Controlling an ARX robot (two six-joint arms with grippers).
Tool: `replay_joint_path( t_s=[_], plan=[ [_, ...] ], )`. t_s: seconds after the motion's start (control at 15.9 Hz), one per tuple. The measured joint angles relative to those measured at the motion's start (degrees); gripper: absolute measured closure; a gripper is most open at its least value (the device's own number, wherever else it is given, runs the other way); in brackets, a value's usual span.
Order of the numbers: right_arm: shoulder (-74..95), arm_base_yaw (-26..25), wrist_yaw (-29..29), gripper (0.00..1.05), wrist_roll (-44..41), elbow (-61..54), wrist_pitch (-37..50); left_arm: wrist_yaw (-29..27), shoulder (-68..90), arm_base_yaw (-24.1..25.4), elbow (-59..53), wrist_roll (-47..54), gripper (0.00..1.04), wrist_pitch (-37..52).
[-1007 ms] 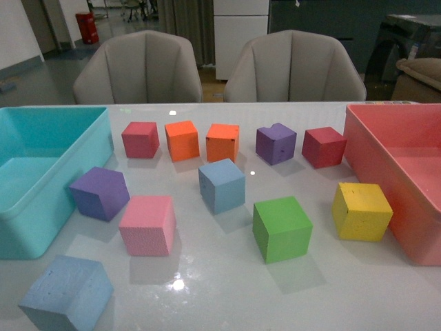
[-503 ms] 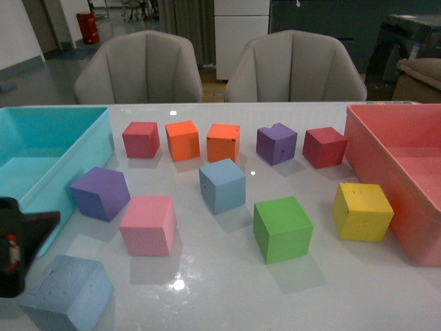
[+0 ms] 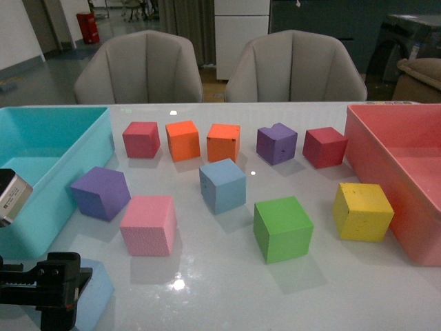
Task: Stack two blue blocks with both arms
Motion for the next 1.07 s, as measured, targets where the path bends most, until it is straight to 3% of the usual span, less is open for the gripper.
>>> replay_joint_path(
  t_s=[0.75, 0.82, 1.07],
  plan=[
    [0.0, 0.0, 0.0, 0.06, 0.0, 0.0, 0.0, -0.15, 8.2, -1.68, -0.02, 0.55, 0.07, 4.09],
    [0.0, 0.0, 0.0, 0.06, 0.0, 0.0, 0.0, -0.52, 7.69, -1.73, -0.04, 0.72, 0.1, 3.82],
    [0.0, 0.0, 0.0, 0.06, 0.0, 0.0, 0.0, -1.55, -1.2, -3.13, -0.33, 0.72, 0.51, -2.32]
  ],
)
